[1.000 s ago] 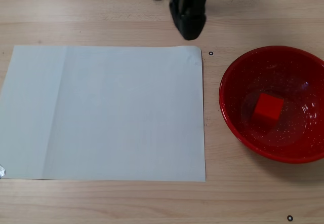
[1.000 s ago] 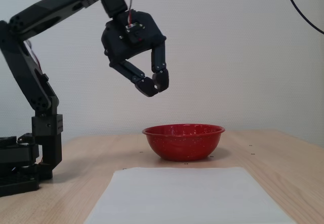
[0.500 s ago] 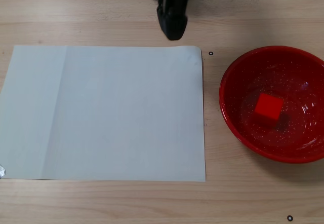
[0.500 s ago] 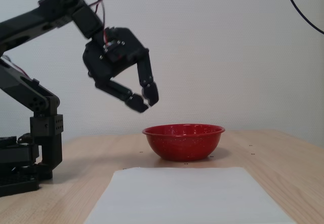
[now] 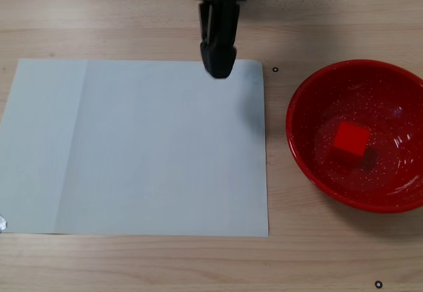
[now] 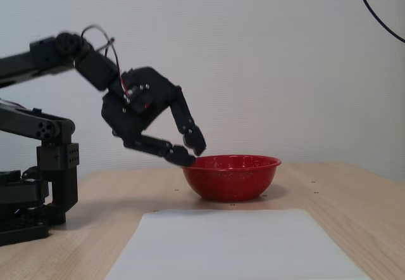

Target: Grasp the red cube and put it in the red bowl.

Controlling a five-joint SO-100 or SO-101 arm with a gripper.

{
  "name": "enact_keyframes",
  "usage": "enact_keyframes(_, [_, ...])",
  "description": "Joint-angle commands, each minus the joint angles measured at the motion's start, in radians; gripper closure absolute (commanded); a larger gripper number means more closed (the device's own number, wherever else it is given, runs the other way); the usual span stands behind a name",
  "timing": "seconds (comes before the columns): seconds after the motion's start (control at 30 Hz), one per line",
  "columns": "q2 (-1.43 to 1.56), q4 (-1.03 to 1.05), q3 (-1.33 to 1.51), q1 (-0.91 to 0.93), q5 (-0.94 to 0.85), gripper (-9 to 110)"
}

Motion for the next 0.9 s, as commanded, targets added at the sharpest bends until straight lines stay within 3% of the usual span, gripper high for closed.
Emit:
enact_keyframes(0.0, [0.083,-0.080,-0.008,0.000,-0.018,101])
enact_keyframes(0.67, [0.325,-0.488,0.479,0.054,-0.164,101])
enact_keyframes(0.87, [0.325,-0.379,0.486,0.064,-0.216,101])
